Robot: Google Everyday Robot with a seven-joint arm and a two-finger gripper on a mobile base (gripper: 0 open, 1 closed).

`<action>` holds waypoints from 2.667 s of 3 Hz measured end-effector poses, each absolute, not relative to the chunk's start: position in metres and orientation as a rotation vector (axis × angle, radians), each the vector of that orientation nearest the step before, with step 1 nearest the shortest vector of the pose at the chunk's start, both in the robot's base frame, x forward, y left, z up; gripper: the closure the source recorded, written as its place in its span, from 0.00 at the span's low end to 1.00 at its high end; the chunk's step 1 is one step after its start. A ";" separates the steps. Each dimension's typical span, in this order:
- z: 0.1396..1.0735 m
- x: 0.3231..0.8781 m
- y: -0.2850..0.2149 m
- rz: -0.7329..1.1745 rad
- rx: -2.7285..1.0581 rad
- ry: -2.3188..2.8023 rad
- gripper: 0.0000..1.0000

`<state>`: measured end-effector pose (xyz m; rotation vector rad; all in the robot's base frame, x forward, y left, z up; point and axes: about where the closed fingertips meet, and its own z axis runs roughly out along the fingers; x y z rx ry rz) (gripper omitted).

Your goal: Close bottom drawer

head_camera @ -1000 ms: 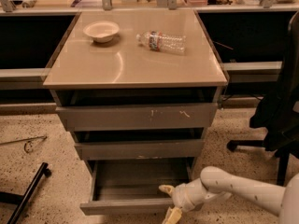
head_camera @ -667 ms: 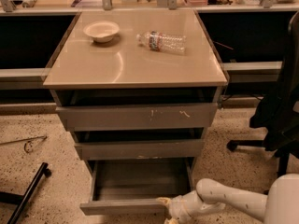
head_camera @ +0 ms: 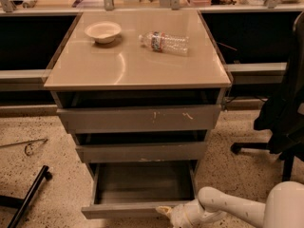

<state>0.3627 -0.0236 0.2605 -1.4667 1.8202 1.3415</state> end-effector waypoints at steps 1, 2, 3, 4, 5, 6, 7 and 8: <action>0.236 0.367 -0.026 1.370 -1.437 1.825 0.00; 0.192 0.381 -0.030 1.402 -1.411 1.818 0.00; 0.163 0.407 -0.031 1.378 -1.418 1.808 0.00; 0.152 0.426 -0.026 1.305 -1.450 1.784 0.00; 0.149 0.447 -0.018 1.137 -1.495 1.811 0.00; 0.149 0.451 -0.015 1.143 -1.493 1.803 0.00; 0.154 0.491 -0.004 1.106 -1.495 1.825 0.00; 0.151 0.528 0.010 1.070 -1.480 1.833 0.00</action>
Offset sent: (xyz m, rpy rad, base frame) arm 0.0519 -0.0190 -0.1245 0.0543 0.0429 -0.0440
